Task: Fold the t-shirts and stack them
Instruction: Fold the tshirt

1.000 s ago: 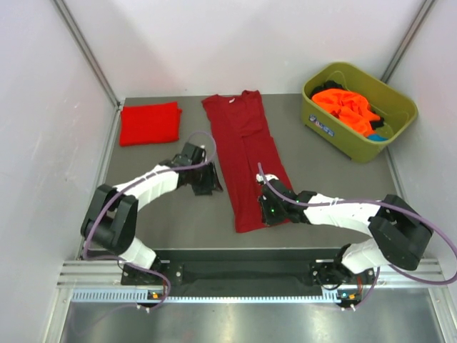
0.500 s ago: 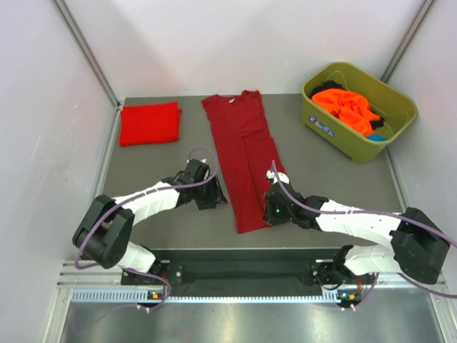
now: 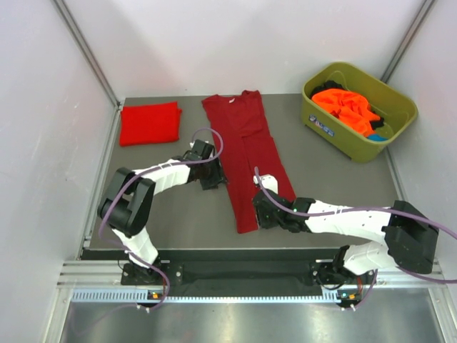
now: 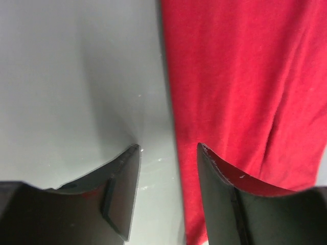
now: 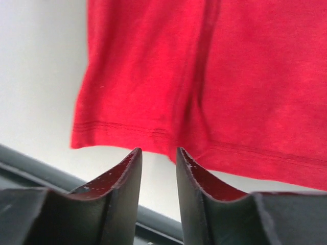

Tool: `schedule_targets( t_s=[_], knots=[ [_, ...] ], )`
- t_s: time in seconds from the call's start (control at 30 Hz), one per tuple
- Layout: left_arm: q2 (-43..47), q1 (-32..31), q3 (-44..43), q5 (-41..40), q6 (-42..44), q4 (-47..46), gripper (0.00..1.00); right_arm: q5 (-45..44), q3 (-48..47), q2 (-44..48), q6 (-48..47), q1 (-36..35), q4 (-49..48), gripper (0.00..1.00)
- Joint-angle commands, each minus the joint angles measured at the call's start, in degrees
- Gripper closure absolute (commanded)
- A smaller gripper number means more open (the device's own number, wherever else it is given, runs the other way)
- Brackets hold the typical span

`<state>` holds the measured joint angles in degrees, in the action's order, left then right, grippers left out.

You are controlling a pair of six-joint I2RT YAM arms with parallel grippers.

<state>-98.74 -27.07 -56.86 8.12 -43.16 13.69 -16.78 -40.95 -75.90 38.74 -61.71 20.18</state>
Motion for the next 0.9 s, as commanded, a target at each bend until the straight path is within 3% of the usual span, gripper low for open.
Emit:
schedule_targets(
  t_s=[0.0, 0.17, 0.27, 0.37, 0.4, 0.53, 0.87],
  knots=[
    [-2.0, -0.1, -0.9, 1.4, 0.8, 0.4, 0.46, -5.1, -1.2, -0.8, -1.2, 0.3, 0.6, 0.65],
    [-4.7, -0.1, -1.8, 1.5, 1.6, 0.5, 0.53, -3.3, -0.6, -2.8, -2.0, 0.3, -0.1, 0.62],
    [-5.6, -0.1, -3.6, 0.2, 2.7, 1.4, 0.63, -3.6, 0.6, -2.9, -1.3, 0.3, -0.6, 0.64],
    [-6.6, -0.1, -5.4, 0.3, 4.2, 2.2, 0.85, -4.1, 1.3, -2.7, -1.2, 0.3, -1.0, 0.67],
    [-6.9, -0.1, -5.9, 0.3, 4.5, 2.6, 0.98, -3.9, 1.5, -2.4, -1.6, 0.3, -1.6, 0.69],
    [-7.0, 0.0, -8.4, -2.5, 6.9, 6.3, 1.0, -3.0, 1.2, -1.3, -2.2, 0.3, -0.7, 1.0],
    [-8.0, 0.5, -12.1, -7.4, 11.3, 14.4, 1.0, -0.6, 3.9, 3.1, 0.5, 0.4, 0.4, 1.0]
  ],
)
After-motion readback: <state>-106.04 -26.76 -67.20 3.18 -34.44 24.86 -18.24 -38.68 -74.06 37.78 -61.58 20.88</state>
